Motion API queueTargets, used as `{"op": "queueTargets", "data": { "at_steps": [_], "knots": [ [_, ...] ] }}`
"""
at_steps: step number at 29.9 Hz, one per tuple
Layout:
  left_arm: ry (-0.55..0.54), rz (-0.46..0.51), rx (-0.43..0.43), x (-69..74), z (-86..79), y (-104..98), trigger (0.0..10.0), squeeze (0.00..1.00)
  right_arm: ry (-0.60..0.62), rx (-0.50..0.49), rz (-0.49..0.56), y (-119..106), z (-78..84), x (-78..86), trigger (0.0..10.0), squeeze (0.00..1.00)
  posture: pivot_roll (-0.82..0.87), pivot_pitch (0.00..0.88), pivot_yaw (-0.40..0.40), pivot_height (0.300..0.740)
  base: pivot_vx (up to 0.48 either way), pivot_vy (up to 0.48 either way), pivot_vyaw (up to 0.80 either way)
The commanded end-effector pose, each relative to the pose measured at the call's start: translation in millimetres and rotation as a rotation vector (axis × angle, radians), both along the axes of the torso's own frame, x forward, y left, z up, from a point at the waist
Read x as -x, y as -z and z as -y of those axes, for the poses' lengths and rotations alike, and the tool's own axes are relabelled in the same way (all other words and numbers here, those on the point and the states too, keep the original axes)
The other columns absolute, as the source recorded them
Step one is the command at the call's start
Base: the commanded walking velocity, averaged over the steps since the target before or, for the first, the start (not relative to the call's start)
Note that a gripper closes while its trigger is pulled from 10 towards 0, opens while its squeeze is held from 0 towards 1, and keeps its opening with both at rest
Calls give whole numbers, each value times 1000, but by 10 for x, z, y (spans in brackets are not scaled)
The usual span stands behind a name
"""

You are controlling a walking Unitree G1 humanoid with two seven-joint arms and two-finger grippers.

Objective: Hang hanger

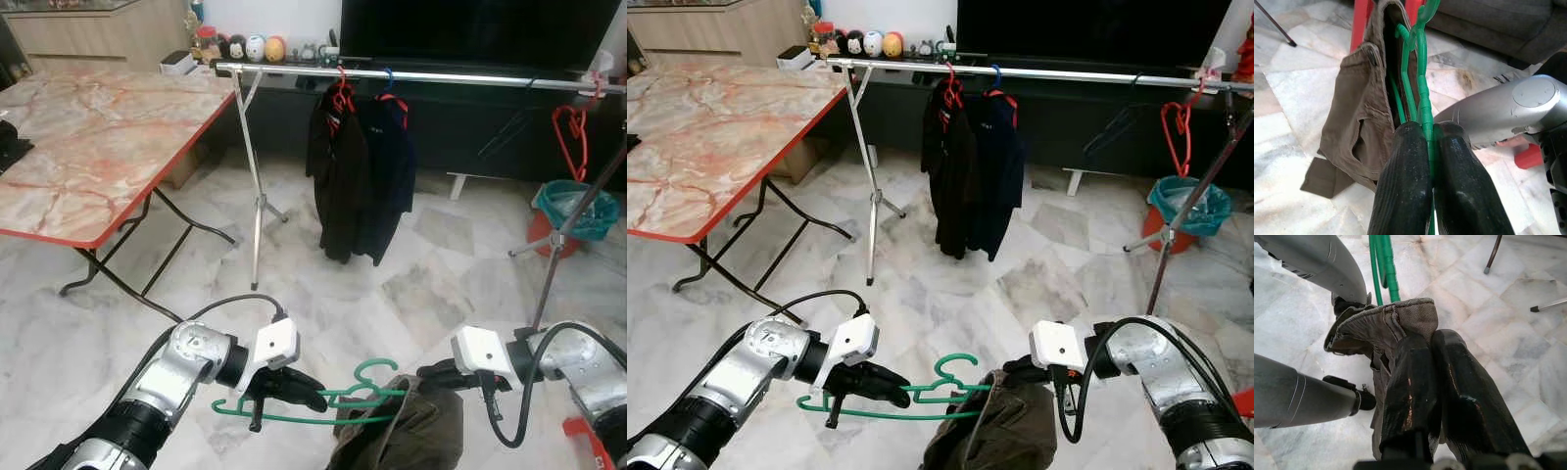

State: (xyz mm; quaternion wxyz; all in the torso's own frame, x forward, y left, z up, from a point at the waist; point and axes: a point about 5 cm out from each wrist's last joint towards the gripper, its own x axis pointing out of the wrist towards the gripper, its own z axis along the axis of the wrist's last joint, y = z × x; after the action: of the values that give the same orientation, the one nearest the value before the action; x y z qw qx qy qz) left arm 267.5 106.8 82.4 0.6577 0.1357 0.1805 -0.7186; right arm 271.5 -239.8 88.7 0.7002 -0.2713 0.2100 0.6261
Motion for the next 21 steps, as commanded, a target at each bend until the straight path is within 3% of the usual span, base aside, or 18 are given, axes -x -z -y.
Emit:
{"op": "queueTargets", "data": {
  "at_steps": [1, 14, 21],
  "knots": [
    [32, -6, -27, 31, 5, 44, 10000, 0, 23, -63, 96, -223, -18, -129, 0, 0, 69, 0, -9, 740, 0, 0, 0],
    [-23, 39, -16, -50, 52, 37, 10000, 0, -90, -149, 117, -352, -317, -110, 0, 0, 69, 0, -11, 740, 0, 0, 0],
    [-73, 86, 0, -129, 85, 16, 10000, 0, -112, -166, 110, -364, -393, -82, 0, 0, 66, 0, -12, 740, 0, 0, 0]
  ]
}}
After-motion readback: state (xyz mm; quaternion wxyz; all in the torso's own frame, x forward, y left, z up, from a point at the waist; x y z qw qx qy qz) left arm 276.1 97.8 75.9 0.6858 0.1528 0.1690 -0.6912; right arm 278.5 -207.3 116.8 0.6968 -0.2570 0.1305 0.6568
